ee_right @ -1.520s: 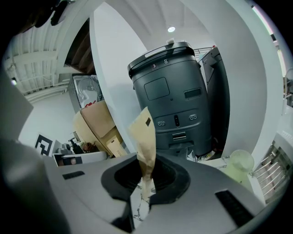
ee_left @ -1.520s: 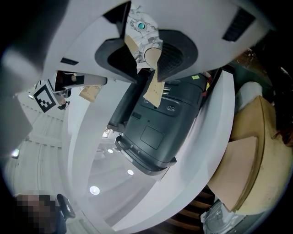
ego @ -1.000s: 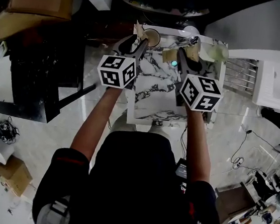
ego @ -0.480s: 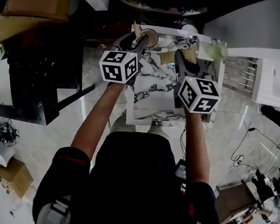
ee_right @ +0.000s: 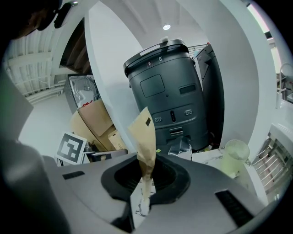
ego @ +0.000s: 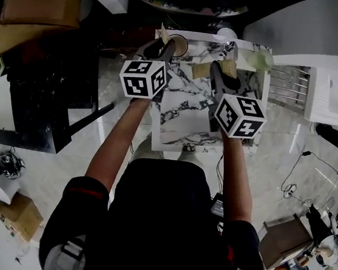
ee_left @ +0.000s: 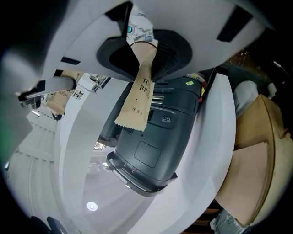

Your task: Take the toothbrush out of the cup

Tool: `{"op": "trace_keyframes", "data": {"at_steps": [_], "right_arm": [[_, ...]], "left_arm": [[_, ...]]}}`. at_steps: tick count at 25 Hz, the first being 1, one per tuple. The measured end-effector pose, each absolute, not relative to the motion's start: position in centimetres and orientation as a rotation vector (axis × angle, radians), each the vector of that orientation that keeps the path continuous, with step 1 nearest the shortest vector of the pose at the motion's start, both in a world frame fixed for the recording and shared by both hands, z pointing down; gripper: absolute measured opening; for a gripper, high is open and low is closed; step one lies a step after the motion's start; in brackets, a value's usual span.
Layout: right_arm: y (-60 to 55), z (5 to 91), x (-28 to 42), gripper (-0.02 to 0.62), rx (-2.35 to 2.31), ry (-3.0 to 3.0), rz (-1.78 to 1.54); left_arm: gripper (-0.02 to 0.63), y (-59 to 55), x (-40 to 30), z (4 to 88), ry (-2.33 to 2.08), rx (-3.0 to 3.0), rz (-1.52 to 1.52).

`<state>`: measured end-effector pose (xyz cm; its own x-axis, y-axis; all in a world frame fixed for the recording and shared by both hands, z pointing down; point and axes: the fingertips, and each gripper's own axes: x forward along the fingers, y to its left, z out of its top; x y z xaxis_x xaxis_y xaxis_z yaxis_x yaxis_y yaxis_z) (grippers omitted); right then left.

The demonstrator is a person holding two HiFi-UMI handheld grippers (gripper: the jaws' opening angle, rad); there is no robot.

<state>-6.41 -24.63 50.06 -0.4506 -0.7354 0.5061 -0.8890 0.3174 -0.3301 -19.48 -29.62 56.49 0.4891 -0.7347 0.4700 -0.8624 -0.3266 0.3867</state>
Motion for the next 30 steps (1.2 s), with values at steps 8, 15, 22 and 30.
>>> {"op": "trace_keyframes", "data": {"at_steps": [8,15,22,30], "right_arm": [[-24.7,50.0,-6.2,0.057,1.471,-2.335,0.850],[-24.8,49.9,-6.3,0.057,1.455,-2.342,0.859],[-24.9,49.8,-6.2,0.057,1.443,-2.348,0.868],[-25.0,48.8,-5.9,0.057,1.428,-2.376,0.861]], "left_arm": [[0.066,-29.8,-19.3,56.6,-1.328,2.150,0.293],[0.058,-30.0,-19.3,56.4,-1.353,2.168,0.331],[0.058,-30.0,-19.4,56.0,-1.365,2.167,0.325],[0.057,-30.1,-19.3,54.0,-1.379,2.173,0.290]]}}
